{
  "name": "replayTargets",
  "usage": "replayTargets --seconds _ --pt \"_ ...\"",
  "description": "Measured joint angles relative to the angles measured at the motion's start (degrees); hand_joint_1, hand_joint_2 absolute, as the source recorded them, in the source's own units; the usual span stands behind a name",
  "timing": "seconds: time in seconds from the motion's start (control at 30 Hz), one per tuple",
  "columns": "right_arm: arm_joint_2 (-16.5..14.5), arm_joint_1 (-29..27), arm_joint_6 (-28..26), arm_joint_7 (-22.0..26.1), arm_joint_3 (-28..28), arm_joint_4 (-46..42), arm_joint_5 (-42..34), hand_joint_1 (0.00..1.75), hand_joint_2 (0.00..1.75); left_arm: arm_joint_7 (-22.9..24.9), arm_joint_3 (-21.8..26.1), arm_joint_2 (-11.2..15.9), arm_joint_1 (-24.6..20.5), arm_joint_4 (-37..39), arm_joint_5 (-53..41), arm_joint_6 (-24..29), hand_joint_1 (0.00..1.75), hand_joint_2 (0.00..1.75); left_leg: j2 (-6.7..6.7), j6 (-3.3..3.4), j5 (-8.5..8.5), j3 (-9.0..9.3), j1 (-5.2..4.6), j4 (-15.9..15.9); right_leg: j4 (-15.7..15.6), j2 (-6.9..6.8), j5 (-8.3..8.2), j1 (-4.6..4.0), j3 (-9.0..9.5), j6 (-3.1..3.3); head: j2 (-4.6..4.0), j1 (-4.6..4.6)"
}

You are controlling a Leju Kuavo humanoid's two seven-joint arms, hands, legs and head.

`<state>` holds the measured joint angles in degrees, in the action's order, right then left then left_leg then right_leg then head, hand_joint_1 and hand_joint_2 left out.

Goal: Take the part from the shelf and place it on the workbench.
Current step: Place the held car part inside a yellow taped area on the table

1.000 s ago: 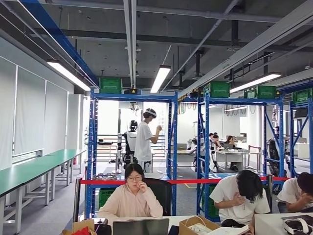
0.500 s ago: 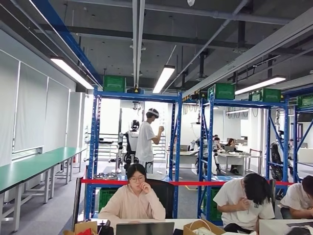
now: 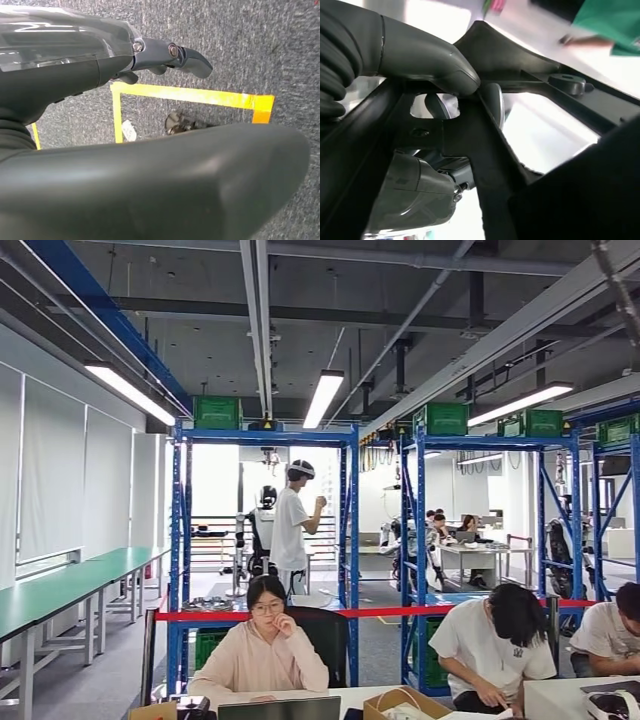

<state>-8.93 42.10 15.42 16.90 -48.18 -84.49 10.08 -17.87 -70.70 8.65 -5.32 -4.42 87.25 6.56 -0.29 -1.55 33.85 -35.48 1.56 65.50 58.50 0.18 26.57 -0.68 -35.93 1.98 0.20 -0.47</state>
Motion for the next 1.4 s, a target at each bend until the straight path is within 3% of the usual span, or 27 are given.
replayTargets --seconds 0.07,0.1,0.13,0.2,0.27,0.43,0.5,0.57,0.6,0.63,0.67,0.73,0.77,0.8,0.9,0.97,1.07,1.1,1.13,1.17,1.23,1.27,1.3,1.4 --pt "-0.9 1.5 -2.0 -1.6 -0.3 1.8 4.6 1.75 1.75 0.2 -0.4 0.0 0.1 0.0 0.0 0.0 0.0 1.75 0.0 -0.21 2.07 -4.18 -0.01 7.0 0.0 -0.04 0.28 -0.18 0.31 0.34 -0.01 0.01" --pt "-1.3 2.2 -3.5 -2.7 -0.5 3.1 8.0 1.75 1.75 0.3 -0.7 0.0 0.1 0.0 0.0 -0.1 0.0 1.75 0.0 -0.32 1.89 -5.54 -0.01 8.7 0.0 -0.01 0.43 -0.25 0.47 0.42 -0.02 0.01" --pt "-1.9 3.3 -5.3 -4.0 -0.7 4.7 12.0 1.75 1.75 0.3 -1.1 0.0 0.1 0.0 0.0 -0.1 0.0 1.75 0.01 -0.4 0.58 -5.86 0.01 8.2 0.1 0.07 0.59 -0.28 0.66 0.44 -0.02 0.01" --pt "-3.1 5.9 -9.7 -6.8 -1.1 8.9 21.9 1.75 1.75 0.4 -2.0 0.0 -0.1 0.0 0.0 -0.3 0.0 1.75 0.04 -0.42 -3.95 -3.75 0.05 2.0 0.4 0.21 1.09 -0.27 1.11 0.23 -0.04 0.01" --pt "-4.2 8.5 -14.1 -9.2 -1.2 13.2 32.0 1.75 1.75 0.4 -2.9 0.0 -0.5 0.0 0.0 -0.5 0.0 1.75 0.06 -0.13 -6.54 -1.37 -0.08 -3.7 0.9 0.25 1.62 -0.49 1.17 -0.23 -0.05 0.02" --pt "-5.8 11.4 -18.8 -16.9 -0.3 21.9 52.0 1.75 1.75 0.2 -5.0 0.0 -0.6 0.0 0.0 -0.7 0.0 1.75 -0.07 1.16 -6.47 -0.62 -0.11 -5.3 2.2 0.11 2.72 -0.56 0.72 -1.26 -0.07 -0.01" --pt "-6.2 12.7 -19.8 -21.1 1.0 26.1 60.2 1.75 1.75 0.0 -5.9 -0.1 -0.8 0.0 0.0 -0.7 0.0 1.75 -0.06 1.59 -6.45 -0.43 0.06 -5.4 7.2 0.08 5.42 -0.25 -1.49 -1.99 -0.07 -0.01" --pt "-6.3 13.9 -20.5 -23.0 3.0 31.3 65.8 1.75 1.75 0.0 -6.8 -0.1 -1.0 0.0 0.0 -0.9 0.0 1.75 -0.07 1.82 -6.37 -0.32 0.07 -5.4 14.7 0.05 8.23 0.11 -5.29 -2.43 -0.07 -0.01" --pt "-6.4 14.3 -20.7 -23.4 4.1 33.9 67.5 1.75 1.75 -0.1 -7.2 -0.1 -1.0 0.0 0.0 -1.0 0.0 1.75 -0.09 1.85 -6.33 -0.26 0.07 -5.4 17.0 0.05 8.57 0.22 -6.65 -2.53 -0.07 -0.01" --pt "-6.4 14.7 -20.8 -23.7 5.1 36.4 68.8 1.75 1.75 -0.1 -7.7 -0.1 -1.0 0.0 0.0 -1.1 0.0 1.75 -0.12 1.87 -6.29 -0.19 0.07 -5.4 17.1 0.05 7.82 0.26 -7.03 -2.53 -0.07 -0.01" --pt "-6.5 15.2 -21.1 -23.8 6.2 38.7 69.7 1.75 1.75 -0.1 -8.1 -0.1 -1.0 0.0 0.0 -1.1 0.0 1.75 -0.16 1.85 -6.24 -0.08 0.07 -5.4 14.8 0.06 5.99 0.25 -6.26 -2.4 -0.07 -0.01" --pt "-6.6 16.5 -21.6 -23.8 8.1 42.6 71.0 1.75 1.75 -0.1 -8.9 -0.1 -1.2 0.0 0.0 -1.2 0.0 1.75 -0.22 1.68 -6.09 0.12 0.05 -5.5 6.8 0.09 1.65 0.03 -2.93 -1.89 -0.07 -0.01" --pt "-6.7 17.1 -21.7 -23.8 8.9 44.2 71.4 1.75 1.75 -0.1 -9.2 -0.1 -1.3 0.0 0.0 -1.2 0.0 1.75 -0.24 1.53 -6.06 0.14 0.06 -5.5 3.6 0.11 0.3 -0.14 -1.55 -1.6 -0.07 -0.01" --pt "-6.7 17.6 -21.8 -24.0 9.7 45.7 71.9 1.75 1.75 -0.1 -9.6 -0.2 -1.4 0.0 0.0 -1.3 0.0 1.75 -0.24 1.35 -6.07 0.1 0.07 -5.6 1.7 0.13 -0.19 -0.34 -0.78 -1.38 -0.07 -0.01" --pt "-6.5 18.4 -21.7 -25.6 12.0 49.8 74.0 1.75 1.75 -0.1 -10.5 -0.2 -1.4 0.0 0.0 -1.3 0.0 1.75 -0.22 0.66 -6.07 0.11 0.11 -6.0 0.4 0.11 -0.07 -0.45 -0.31 -0.82 -0.07 -0.01" --pt "-6.4 18.8 -21.5 -27.0 13.5 52.0 75.2 1.75 1.75 0.0 -10.9 -0.3 -1.4 0.0 0.0 -1.3 0.0 1.75 -0.15 0.38 -4.72 -0.51 0.06 -4.4 -0.5 0.02 -0.34 -0.16 0.2 -0.38 -0.07 0.01" --pt "-5.9 18.9 -21.4 -28.8 15.6 54.6 76.3 1.75 1.75 0.4 -11.1 -0.3 -1.3 0.0 0.0 -1.2 0.0 1.75 -0.12 0.25 -0.3 -5.23 0.0 5.4 -0.8 -0.04 -0.33 -0.15 0.56 0.02 -0.07 0.03" --pt "-5.6 18.6 -21.4 -29.4 16.4 55.3 76.6 1.75 1.75 0.4 -11.1 -0.3 -1.2 0.0 0.0 -1.2 0.0 1.75 -0.12 0.15 0.29 -6.7 0.01 8.1 -0.8 -0.02 -0.28 -0.18 0.61 0.06 -0.07 0.03" --pt "-5.3 18.4 -21.4 -29.9 17.1 55.8 76.8 1.75 1.75 0.5 -11.1 -0.3 -1.2 0.0 0.0 -1.1 0.0 1.75 -0.11 0.05 -0.16 -7.33 0.04 8.9 -0.7 0.01 -0.22 -0.19 0.65 0.04 -0.07 0.03" --pt "-5.0 18.2 -21.5 -30.5 18.0 56.2 77.1 1.75 1.75 0.5 -11.1 -0.3 -1.1 0.0 0.0 -1.0 0.0 1.75 -0.08 -0.03 -1.62 -6.89 0.1 7.4 -0.7 0.06 -0.12 -0.16 0.71 -0.04 -0.07 0.03" --pt "-4.3 18.0 -21.6 -31.4 19.8 56.8 77.7 1.75 1.75 0.5 -11.1 -0.3 -1.1 0.0 0.0 -0.8 0.0 1.75 -0.02 -0.15 -5.51 -3.92 0.2 0.7 -0.3 0.17 0.31 -0.12 0.8 -0.46 -0.07 0.03" --pt "-4.0 17.9 -21.6 -31.8 20.8 56.9 78.1 1.75 1.75 0.5 -11.1 -0.3 -1.2 0.0 0.0 -0.8 0.0 1.75 0.0 -0.06 -6.65 -2.51 0.2 -2.4 0.1 0.22 0.57 -0.19 0.69 -0.73 -0.07 0.02" --pt "-3.6 17.8 -21.7 -32.2 21.7 57.0 78.7 1.75 1.75 0.5 -11.1 -0.3 -1.2 0.0 0.0 -0.7 0.0 1.75 0.0 0.1 -7.14 -1.65 0.15 -4.4 0.5 0.24 0.77 -0.25 0.53 -1.0 -0.07 0.01" --pt "-2.7 16.9 -21.8 -33.3 23.6 57.0 79.7 1.75 1.75 0.4 -11.1 -0.3 -1.1 0.0 0.0 -0.6 0.0 1.75 -0.06 0.89 -6.85 -1.32 -0.06 -5.2 0.8 0.22 1.02 -0.25 0.23 -1.52 -0.07 -0.03"
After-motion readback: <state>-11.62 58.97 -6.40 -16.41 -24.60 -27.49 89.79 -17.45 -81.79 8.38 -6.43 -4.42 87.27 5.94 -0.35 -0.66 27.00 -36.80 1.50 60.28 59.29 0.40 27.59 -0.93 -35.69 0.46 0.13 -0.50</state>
